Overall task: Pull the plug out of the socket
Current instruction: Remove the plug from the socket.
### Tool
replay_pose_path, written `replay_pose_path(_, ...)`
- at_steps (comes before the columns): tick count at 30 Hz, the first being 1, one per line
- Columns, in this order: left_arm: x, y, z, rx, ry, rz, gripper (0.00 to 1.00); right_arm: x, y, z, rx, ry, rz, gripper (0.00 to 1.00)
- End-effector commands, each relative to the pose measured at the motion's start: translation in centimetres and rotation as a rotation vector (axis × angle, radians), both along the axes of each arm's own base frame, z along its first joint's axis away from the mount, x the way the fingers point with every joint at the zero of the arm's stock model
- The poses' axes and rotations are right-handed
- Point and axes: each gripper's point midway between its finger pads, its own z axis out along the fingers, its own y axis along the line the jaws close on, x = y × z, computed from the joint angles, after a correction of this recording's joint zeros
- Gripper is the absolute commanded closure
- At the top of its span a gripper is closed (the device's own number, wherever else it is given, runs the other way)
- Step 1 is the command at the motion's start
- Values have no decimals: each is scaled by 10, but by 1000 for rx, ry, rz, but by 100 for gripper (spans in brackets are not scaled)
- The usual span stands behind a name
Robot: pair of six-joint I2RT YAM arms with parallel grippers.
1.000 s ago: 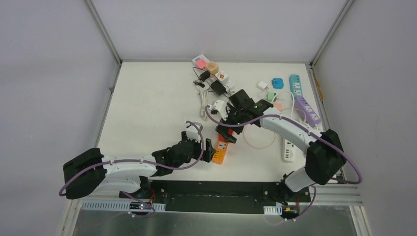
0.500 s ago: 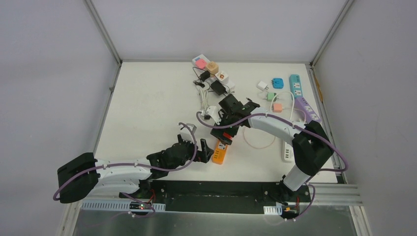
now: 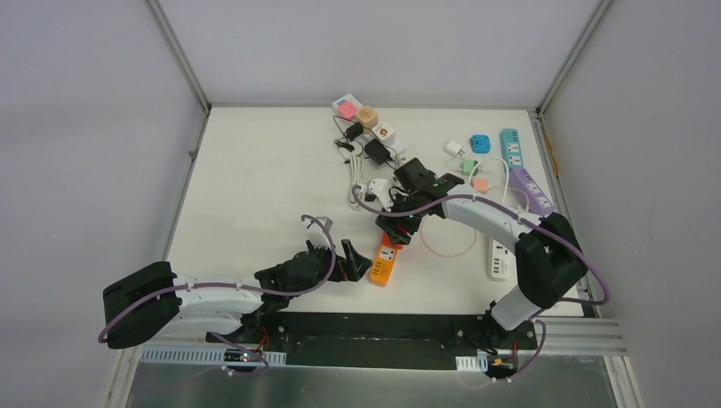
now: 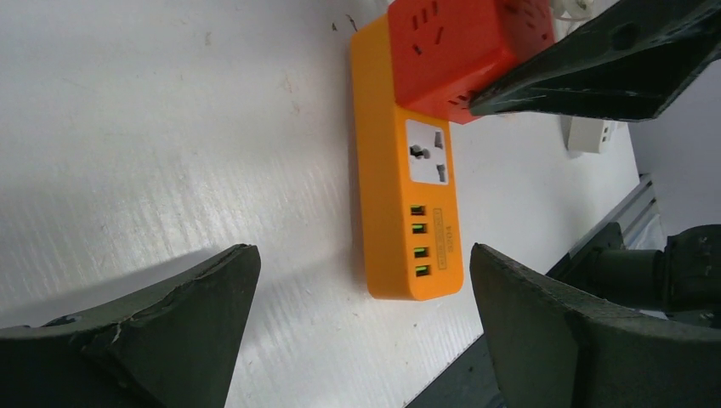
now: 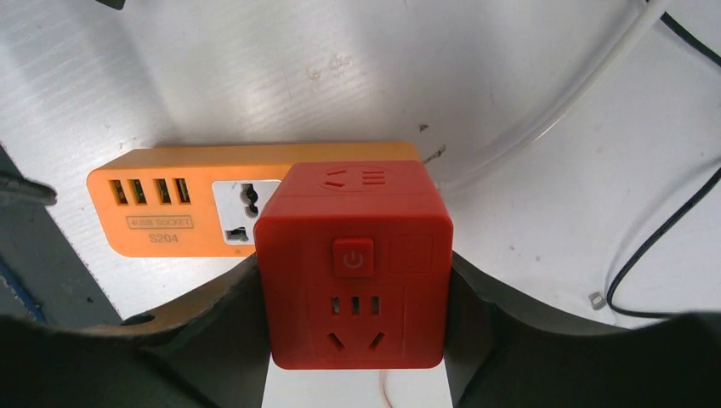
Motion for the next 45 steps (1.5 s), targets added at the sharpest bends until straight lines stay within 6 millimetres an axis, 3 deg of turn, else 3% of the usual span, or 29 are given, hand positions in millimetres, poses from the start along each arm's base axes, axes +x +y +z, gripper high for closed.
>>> replay_pose_path(1, 2, -14, 24, -187, 37, 2, 1, -4, 4, 35, 161, -28, 46, 100)
replay_pose_path(8, 8, -30, 52, -388, 94, -34, 1, 1, -6, 49, 276, -45, 31, 100)
replay_pose_path(13, 12, -43, 45, -403, 167, -44, 8, 3, -11, 60, 350, -44, 16, 100)
replay_pose_path(23, 6, -80, 54, -528, 203, -180, 18, 2, -13, 68, 393, -44, 14, 100)
replay_pose_path(30, 7, -100, 36, -577, 295, -234, 44, 4, -16, 68, 394, -51, 10, 100)
replay_pose_path(31, 7, -101, 35, -577, 298, -235, 54, 4, -16, 68, 393, -51, 10, 100)
replay_pose_path(33, 8, -100, 34, -576, 299, -228, 85, 3, -16, 68, 391, -52, 13, 100)
replay_pose_path(34, 10, -99, 34, -577, 299, -221, 96, 3, -16, 68, 390, -54, 14, 100)
replay_pose_path(35, 11, -97, 34, -576, 298, -217, 100, 3, -17, 67, 389, -54, 14, 100)
replay_pose_path(41, 13, -101, 28, -584, 337, -213, 100, 5, -15, 65, 396, -44, -12, 100)
replay_pose_path(45, 16, -109, 25, -592, 360, -212, 100, -7, 2, 66, 408, -50, 53, 100)
